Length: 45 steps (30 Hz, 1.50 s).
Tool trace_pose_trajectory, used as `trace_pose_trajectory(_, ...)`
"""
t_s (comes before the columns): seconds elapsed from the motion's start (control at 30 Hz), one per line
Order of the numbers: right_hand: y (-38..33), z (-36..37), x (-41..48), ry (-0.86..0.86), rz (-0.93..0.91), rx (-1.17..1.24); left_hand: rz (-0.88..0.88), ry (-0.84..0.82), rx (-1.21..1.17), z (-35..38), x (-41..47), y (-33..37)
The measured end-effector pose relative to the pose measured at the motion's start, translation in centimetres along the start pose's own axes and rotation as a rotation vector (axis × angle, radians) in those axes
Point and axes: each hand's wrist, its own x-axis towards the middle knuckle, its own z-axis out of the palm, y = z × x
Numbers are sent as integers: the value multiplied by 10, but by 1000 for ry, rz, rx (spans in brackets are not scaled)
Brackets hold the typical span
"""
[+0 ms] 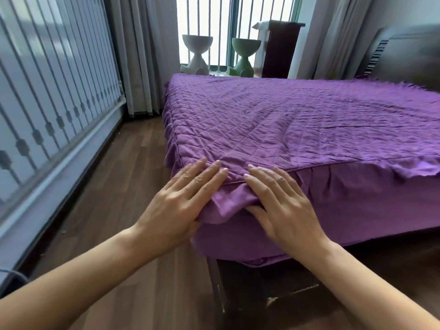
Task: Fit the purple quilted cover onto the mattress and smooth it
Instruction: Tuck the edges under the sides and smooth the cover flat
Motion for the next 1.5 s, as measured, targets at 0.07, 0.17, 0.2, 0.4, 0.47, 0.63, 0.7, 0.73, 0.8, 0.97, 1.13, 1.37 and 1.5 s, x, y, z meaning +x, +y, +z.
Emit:
trace_pose_trajectory(0.07,7,0,-3,-33,32,-86,-18,-28,-4,-2,-3,-7)
trace_pose_trajectory(0.17,15,-1,-8,28,29,-88,43,-47,-29,-11,-2,-13)
trace_pose_trajectory(0.2,16,-4,-6,51,34,-45,56,-63,-60,-16,2,-14)
trace_pose_trajectory(0.4,34,-26,11,93,197,42,-61,-282,-448,-39,55,-4)
trace_pose_trajectory(0.47,60,-26,10,-14,384,-82,-105,-293,-476,-34,80,5)
trace_pose_trajectory(0.63,106,-33,-7,-350,595,-151,22,-386,-160,3,130,40)
trace_pose_trajectory(0.7,112,-33,-9,-372,577,-156,35,-398,-112,17,143,53)
trace_pose_trajectory(0.73,110,-31,-6,-358,566,-168,26,-406,-77,23,147,54)
trace_pose_trajectory(0.8,111,-34,-6,-287,562,-210,12,-397,-6,31,154,62)
trace_pose_trajectory(0.97,116,-51,-21,-195,414,-349,64,-229,190,40,151,78)
trace_pose_trajectory(1.13,114,-47,-29,-221,438,-339,35,-225,134,41,146,83)
trace_pose_trajectory(1.37,113,-58,-22,-215,474,-332,-192,-525,-94,47,187,53)
trace_pose_trajectory(1.5,119,-62,-14,-332,620,-58,-247,-866,-207,61,185,43)
